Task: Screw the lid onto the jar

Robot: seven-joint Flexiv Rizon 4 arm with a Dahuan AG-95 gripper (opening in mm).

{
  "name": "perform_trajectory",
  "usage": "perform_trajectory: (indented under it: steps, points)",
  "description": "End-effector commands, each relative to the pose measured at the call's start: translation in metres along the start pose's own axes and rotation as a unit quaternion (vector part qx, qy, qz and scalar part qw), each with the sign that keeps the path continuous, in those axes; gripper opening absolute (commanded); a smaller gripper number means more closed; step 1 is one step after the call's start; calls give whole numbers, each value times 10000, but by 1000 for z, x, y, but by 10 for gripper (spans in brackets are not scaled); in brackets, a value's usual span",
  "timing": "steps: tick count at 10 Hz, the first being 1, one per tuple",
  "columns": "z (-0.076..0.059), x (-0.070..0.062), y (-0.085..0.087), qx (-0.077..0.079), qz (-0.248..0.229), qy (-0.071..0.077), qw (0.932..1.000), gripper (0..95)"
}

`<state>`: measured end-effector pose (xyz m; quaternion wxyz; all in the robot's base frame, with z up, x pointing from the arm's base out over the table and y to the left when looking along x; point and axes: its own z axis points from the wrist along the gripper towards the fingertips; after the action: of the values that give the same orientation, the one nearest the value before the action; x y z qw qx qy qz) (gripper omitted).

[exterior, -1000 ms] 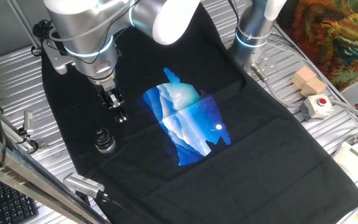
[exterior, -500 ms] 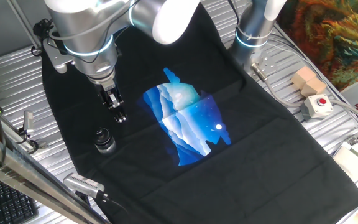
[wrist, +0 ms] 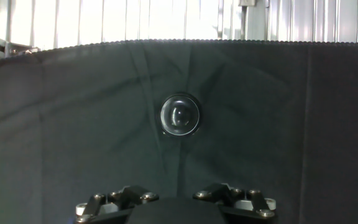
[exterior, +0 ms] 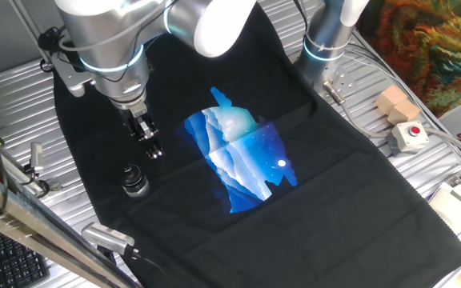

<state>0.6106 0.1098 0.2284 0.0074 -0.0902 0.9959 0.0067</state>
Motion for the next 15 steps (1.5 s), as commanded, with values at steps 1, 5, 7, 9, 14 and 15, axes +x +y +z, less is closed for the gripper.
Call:
perform_trajectory:
  steps: [1, 5, 7, 9, 14, 15]
  points:
    - [4, -8, 0, 35, -1295, 69, 9915, 570]
    - [15, -18, -4, 69, -2391, 92, 9709, 570]
    - [10, -27, -3, 185, -2452, 146, 9692, 570]
    - [10, -38, -7, 167, -2559, 146, 9665, 570]
    - [26, -60, -9, 176, -2587, 52, 9658, 570]
    - [30, -62, -10, 164, -2568, 40, 9663, 570]
